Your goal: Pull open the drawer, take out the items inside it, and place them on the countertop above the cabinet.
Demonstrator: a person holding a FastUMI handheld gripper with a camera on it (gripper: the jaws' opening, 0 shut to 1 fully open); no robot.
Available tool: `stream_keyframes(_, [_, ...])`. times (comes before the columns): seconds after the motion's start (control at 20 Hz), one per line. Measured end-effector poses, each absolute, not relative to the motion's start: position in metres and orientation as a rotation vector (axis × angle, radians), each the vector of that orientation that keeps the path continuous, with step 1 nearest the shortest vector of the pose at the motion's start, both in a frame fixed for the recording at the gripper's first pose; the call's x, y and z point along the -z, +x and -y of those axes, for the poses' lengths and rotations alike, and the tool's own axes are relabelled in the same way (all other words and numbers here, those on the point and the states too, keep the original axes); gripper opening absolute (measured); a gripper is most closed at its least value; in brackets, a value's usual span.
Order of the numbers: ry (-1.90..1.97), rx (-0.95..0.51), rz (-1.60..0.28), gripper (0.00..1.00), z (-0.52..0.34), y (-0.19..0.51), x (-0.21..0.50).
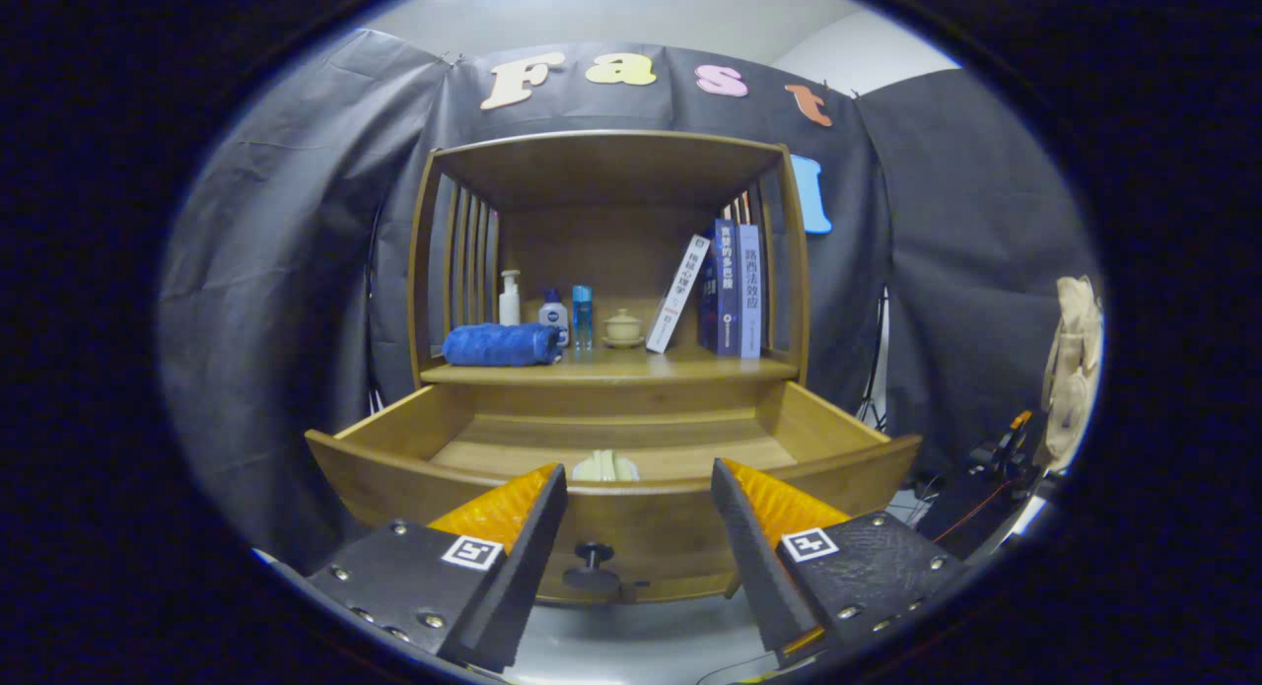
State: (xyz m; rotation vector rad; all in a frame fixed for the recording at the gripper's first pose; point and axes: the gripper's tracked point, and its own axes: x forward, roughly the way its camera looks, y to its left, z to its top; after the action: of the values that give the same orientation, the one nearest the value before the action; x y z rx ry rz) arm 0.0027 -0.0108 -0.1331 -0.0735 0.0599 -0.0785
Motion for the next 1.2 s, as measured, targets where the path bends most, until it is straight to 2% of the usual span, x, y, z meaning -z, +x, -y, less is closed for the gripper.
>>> stream_keyframes(0.15, [-0.097, 0.054, -0.113, 0.97, 0.002, 0.019, 0.122])
stream_keyframes(1.2, [-0.122, 0.010, -0.637, 0.97, 0.000, 0.145, 0.194])
